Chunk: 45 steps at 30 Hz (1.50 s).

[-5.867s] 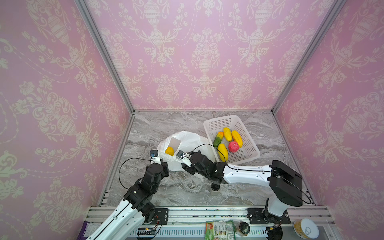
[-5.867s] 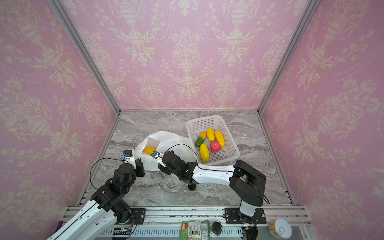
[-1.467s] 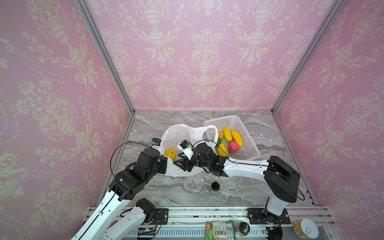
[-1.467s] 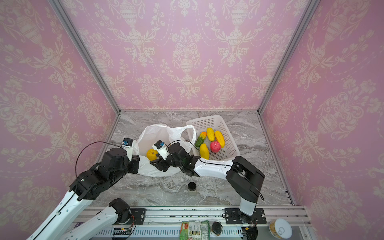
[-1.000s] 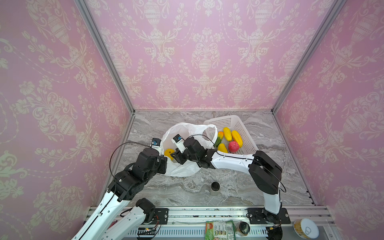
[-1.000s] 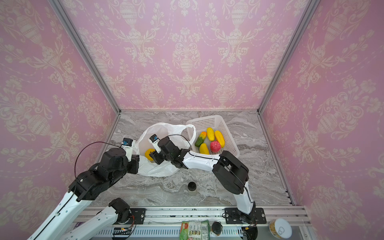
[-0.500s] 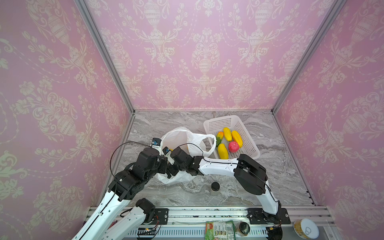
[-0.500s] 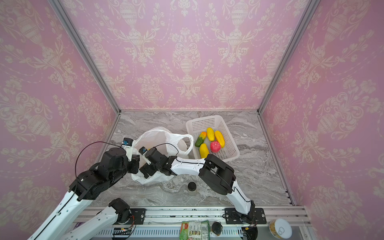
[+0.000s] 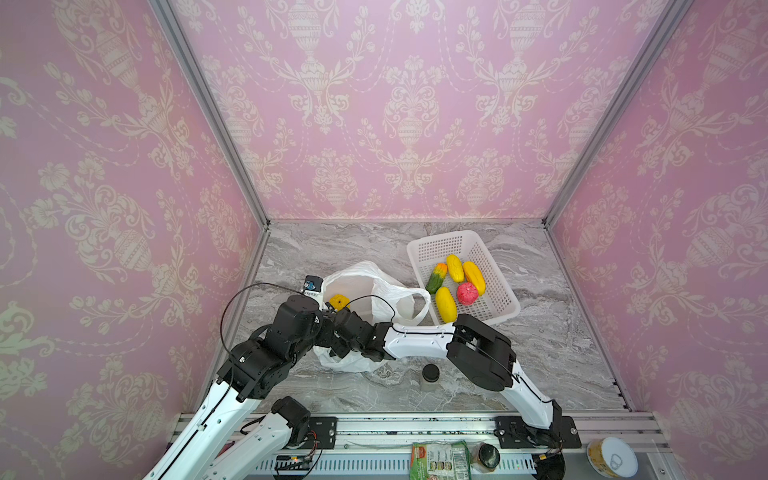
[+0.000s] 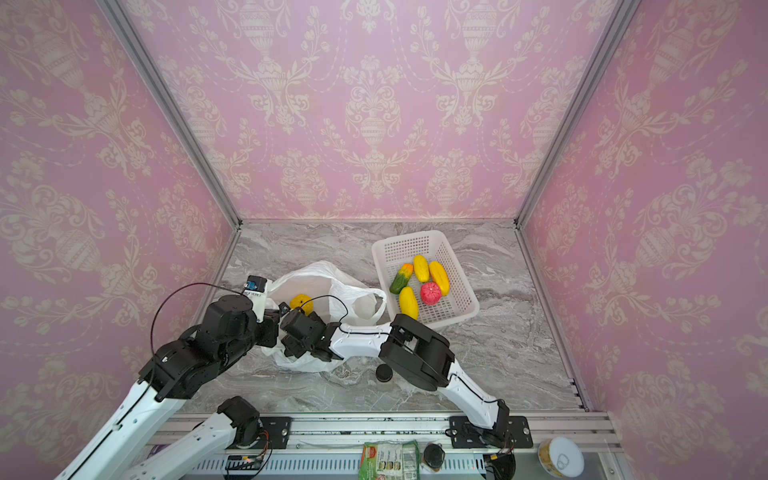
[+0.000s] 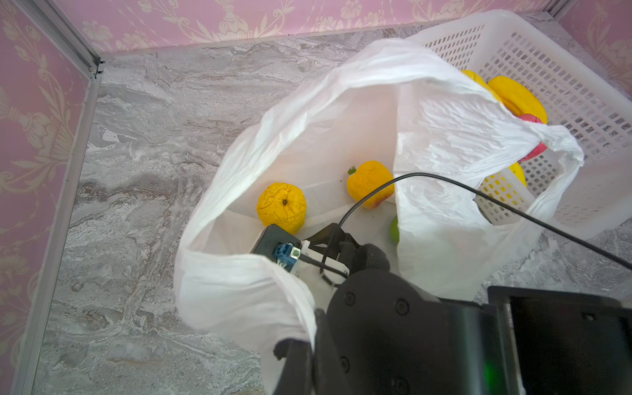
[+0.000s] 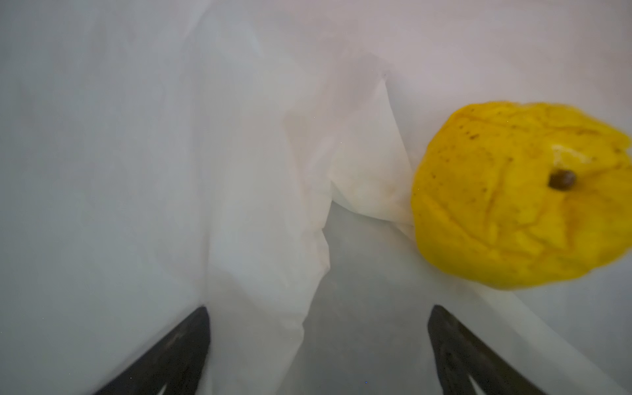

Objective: Untie the knot of the plastic bag and take out the fruit
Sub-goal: 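Lower the right gripper onto the yellow round fruit and close it, then lift the yellow round fruit out of the bag with the right gripper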

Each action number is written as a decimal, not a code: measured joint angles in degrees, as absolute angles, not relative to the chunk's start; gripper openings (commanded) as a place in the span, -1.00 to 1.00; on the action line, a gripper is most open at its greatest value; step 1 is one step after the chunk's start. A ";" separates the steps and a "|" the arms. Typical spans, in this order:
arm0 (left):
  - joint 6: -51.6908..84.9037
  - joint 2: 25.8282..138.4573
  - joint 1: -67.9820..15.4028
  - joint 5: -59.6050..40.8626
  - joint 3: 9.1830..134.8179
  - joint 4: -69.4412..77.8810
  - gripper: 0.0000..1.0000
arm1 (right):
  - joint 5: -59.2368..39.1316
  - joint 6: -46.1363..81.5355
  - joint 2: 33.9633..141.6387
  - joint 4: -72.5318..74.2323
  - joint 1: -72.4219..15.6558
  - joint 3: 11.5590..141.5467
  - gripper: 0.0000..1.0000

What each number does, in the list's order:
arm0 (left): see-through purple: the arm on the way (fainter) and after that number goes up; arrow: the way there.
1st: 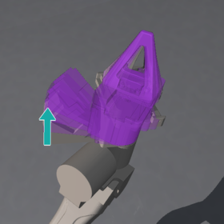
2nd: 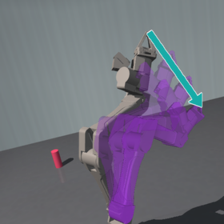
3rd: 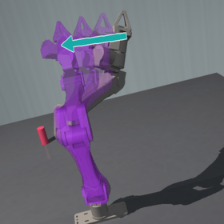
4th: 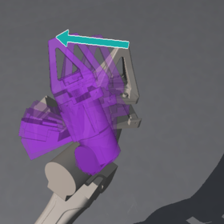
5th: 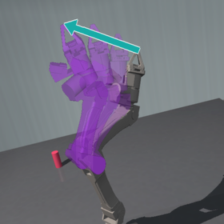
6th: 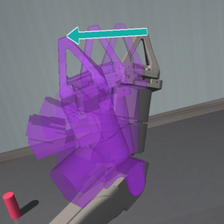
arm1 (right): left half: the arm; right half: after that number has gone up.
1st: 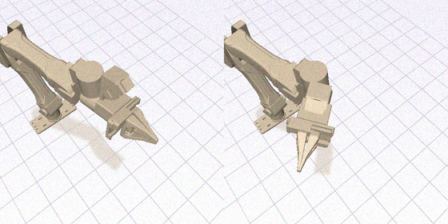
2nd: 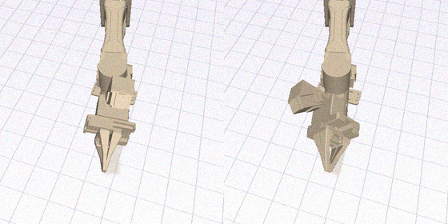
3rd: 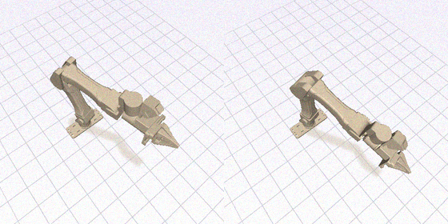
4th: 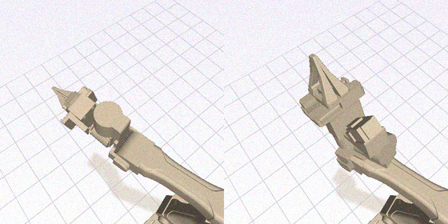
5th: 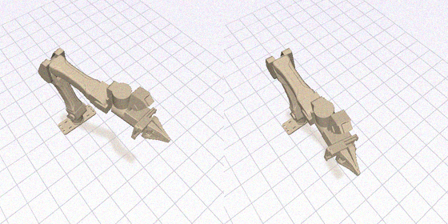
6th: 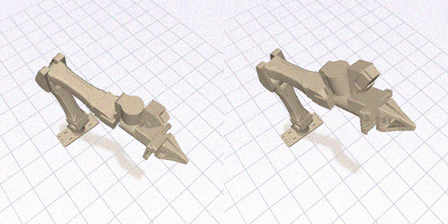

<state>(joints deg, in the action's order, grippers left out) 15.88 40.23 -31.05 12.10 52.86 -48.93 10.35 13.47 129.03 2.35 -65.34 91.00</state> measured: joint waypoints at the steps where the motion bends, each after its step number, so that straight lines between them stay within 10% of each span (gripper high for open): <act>1: 15.88 40.23 -30.89 12.12 52.86 -48.90 -1.00 | 11.16 13.34 128.14 2.31 -65.25 90.70 0.98; 23: 15.88 40.23 -30.85 12.10 52.86 -48.90 -1.00 | 14.81 13.80 135.79 -3.88 -58.04 102.32 0.97; 31: 15.88 40.16 -30.85 12.10 52.86 -48.90 -1.00 | 11.46 14.68 139.28 -5.41 -57.74 106.54 0.40; 45: 15.86 39.75 -30.85 12.05 52.84 -48.88 -1.00 | 7.29 11.53 115.31 7.03 -57.80 76.88 0.10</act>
